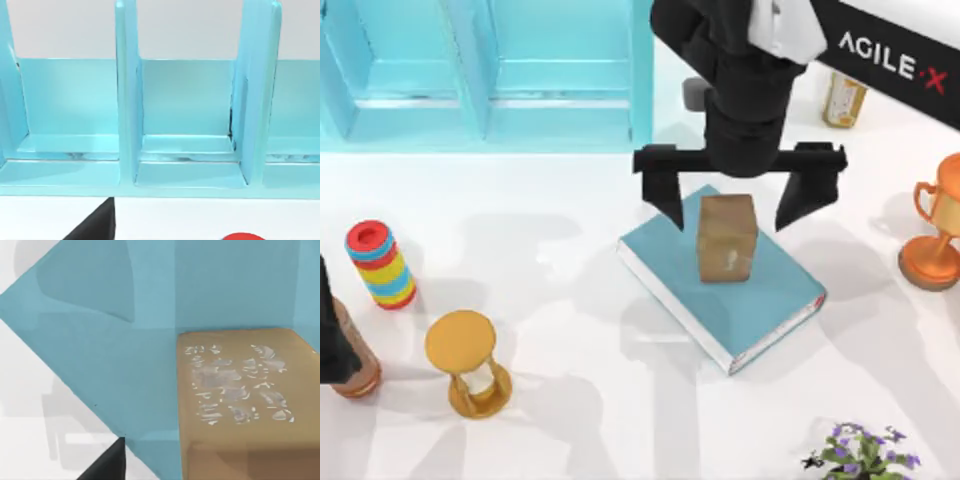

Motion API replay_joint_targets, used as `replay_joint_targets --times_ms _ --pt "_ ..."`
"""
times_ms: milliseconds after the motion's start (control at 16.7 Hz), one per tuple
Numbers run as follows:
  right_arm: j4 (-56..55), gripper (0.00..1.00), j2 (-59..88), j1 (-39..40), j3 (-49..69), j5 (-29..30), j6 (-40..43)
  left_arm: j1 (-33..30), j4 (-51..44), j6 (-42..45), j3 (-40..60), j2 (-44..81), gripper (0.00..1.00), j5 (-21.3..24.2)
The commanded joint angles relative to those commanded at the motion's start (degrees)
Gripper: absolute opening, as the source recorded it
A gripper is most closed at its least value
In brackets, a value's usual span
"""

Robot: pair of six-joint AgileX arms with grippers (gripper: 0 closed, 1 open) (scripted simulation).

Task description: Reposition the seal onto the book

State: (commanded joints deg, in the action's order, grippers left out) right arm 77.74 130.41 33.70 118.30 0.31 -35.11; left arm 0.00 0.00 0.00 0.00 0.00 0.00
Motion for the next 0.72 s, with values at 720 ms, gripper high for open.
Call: replay_joint_targets --times_ms 720 --pt "7.40 1.00 0.87 -0.13 8.26 0.01 0.04 0.00 0.00 0.00 0.00 0.00 1.00 0.00"
